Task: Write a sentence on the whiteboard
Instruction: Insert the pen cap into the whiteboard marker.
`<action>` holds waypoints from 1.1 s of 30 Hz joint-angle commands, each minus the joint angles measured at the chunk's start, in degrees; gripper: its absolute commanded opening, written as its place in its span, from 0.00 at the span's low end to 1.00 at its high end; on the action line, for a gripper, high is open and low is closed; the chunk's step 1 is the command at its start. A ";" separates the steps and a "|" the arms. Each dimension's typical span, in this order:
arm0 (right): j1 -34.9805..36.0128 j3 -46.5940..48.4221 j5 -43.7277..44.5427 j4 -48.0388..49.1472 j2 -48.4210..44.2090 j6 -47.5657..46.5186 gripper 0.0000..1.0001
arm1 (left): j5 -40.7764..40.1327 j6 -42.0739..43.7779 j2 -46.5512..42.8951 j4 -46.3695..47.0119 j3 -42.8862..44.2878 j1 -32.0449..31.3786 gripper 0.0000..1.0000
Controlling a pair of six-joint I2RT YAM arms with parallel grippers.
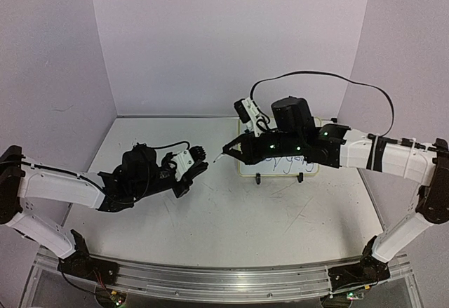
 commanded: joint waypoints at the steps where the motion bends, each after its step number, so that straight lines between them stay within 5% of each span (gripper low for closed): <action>1: 1.60 3.04 3.52 2.77 1.98 -0.55 0.00 | 0.89 -0.19 1.16 2.62 0.77 -0.01 0.00; 33: 1.93 1.66 2.21 4.70 4.10 1.87 0.00 | -0.17 1.50 0.76 2.61 0.41 -0.04 0.00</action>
